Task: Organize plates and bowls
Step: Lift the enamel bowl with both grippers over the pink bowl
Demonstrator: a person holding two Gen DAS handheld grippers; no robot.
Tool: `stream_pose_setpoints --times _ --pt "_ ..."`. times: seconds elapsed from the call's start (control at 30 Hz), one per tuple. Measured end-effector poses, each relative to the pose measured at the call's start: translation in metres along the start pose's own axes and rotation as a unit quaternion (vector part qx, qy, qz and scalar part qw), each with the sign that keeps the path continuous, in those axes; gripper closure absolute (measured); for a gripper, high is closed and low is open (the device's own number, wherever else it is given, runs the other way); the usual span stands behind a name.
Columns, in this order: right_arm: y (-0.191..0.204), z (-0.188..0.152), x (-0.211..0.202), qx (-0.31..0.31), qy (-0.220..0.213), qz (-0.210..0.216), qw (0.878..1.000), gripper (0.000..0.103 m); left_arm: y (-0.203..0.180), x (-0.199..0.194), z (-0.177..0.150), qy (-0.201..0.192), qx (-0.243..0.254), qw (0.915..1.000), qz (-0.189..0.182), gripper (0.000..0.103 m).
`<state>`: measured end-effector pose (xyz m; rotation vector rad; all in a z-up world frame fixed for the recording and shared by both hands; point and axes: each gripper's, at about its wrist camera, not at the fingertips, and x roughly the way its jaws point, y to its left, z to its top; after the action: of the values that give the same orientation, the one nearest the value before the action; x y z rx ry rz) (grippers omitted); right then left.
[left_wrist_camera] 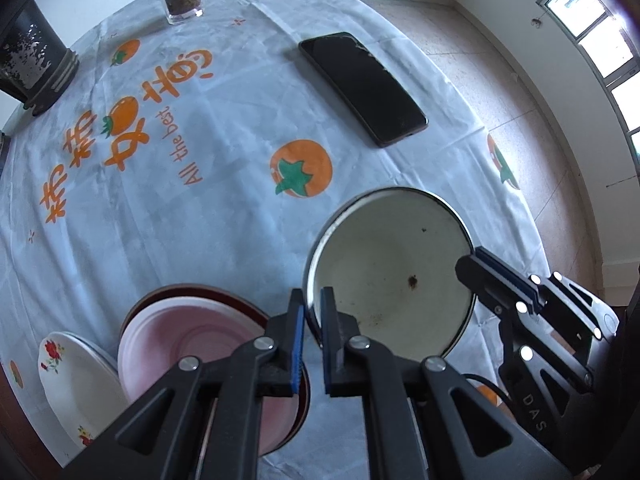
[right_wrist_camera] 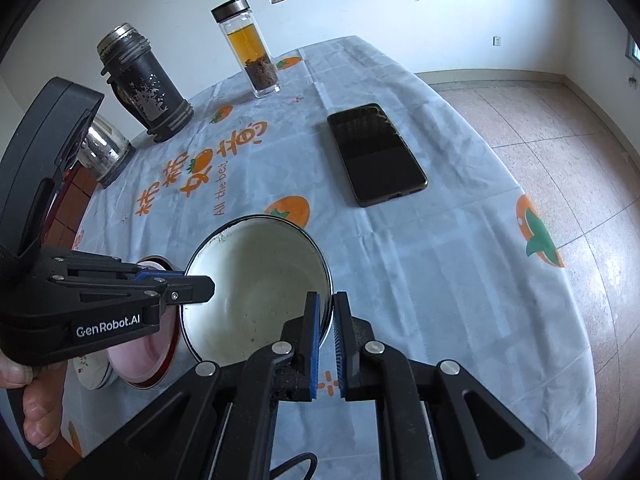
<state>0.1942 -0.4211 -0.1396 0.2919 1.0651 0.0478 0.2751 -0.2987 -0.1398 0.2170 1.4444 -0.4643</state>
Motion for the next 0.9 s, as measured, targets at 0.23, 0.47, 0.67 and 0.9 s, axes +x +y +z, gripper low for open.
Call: stream_pose_setpoints --times 0.23,0.47,0.67,0.9 --pt "0.013 0.009 -0.015 -0.022 -0.002 0.007 1.0 0.095 0.009 -0.02 -0.012 -0.007 -0.014 0.9999 -0.005 0.098" --pt "0.036 0.018 -0.03 -0.049 -0.009 0.027 0.998 0.095 0.027 -0.041 -0.022 -0.02 -0.037 0.9991 -0.009 0.098" --pt "0.058 0.022 -0.034 -0.074 -0.011 0.04 0.996 0.095 0.046 -0.053 -0.034 -0.028 -0.061 0.9977 -0.008 0.097" --pt "0.083 0.025 -0.032 -0.1 -0.007 0.055 0.993 0.095 0.071 -0.062 -0.047 -0.035 -0.092 0.9952 -0.005 0.097"
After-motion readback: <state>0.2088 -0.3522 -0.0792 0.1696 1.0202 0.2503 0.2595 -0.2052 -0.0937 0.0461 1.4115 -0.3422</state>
